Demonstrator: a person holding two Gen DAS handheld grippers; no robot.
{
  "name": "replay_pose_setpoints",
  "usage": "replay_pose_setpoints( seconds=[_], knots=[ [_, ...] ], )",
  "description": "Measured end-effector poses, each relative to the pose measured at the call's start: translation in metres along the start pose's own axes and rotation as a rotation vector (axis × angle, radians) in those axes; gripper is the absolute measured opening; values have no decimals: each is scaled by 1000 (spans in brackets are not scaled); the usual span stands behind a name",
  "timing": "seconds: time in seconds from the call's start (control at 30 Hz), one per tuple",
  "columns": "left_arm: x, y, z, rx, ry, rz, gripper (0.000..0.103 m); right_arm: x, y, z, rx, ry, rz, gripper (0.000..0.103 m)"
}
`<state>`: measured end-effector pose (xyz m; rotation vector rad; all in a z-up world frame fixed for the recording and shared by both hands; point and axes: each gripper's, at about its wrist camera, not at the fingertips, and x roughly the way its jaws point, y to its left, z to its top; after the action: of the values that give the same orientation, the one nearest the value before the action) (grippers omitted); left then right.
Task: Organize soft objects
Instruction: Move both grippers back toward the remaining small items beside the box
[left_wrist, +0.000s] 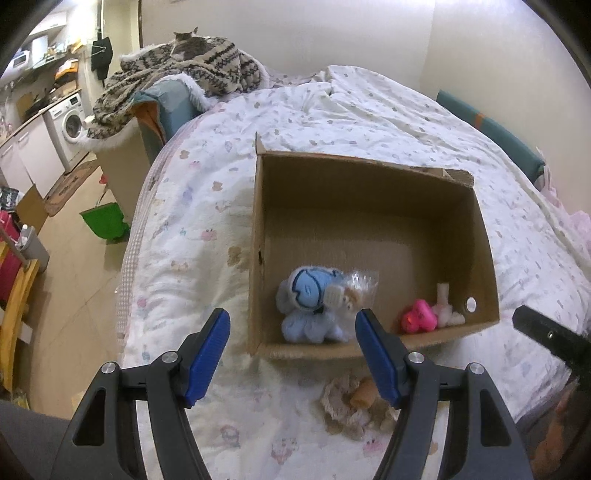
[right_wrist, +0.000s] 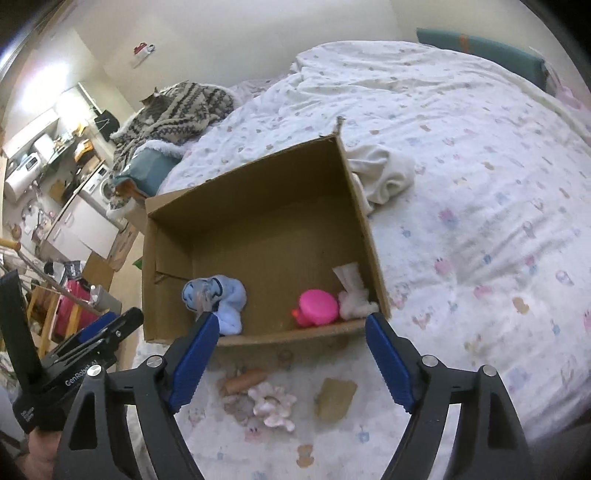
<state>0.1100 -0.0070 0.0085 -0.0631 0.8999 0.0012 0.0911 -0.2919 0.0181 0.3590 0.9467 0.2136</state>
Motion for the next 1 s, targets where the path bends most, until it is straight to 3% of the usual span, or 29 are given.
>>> replay_pose_setpoints(
  seconds=[0.3,0.43,0.7,0.83,1.0],
  knots=[
    [-4,2,-24,19,36,17,68,-5,-6,-29,-53,45,22,89],
    [2,5,-35,-6,86,11,68,-4,-10,-36,-86,57,-19,89],
    [11,16,-46,-52,150,8,68,5,-22,-35,-18,79,17,89],
    [16,22,-47,-75,171,17,68,26,-28,-35,35,156,6,88],
    [20,24,-48,-80,187,4,68,67,-39,-43,119,314,-13,69]
  ],
)
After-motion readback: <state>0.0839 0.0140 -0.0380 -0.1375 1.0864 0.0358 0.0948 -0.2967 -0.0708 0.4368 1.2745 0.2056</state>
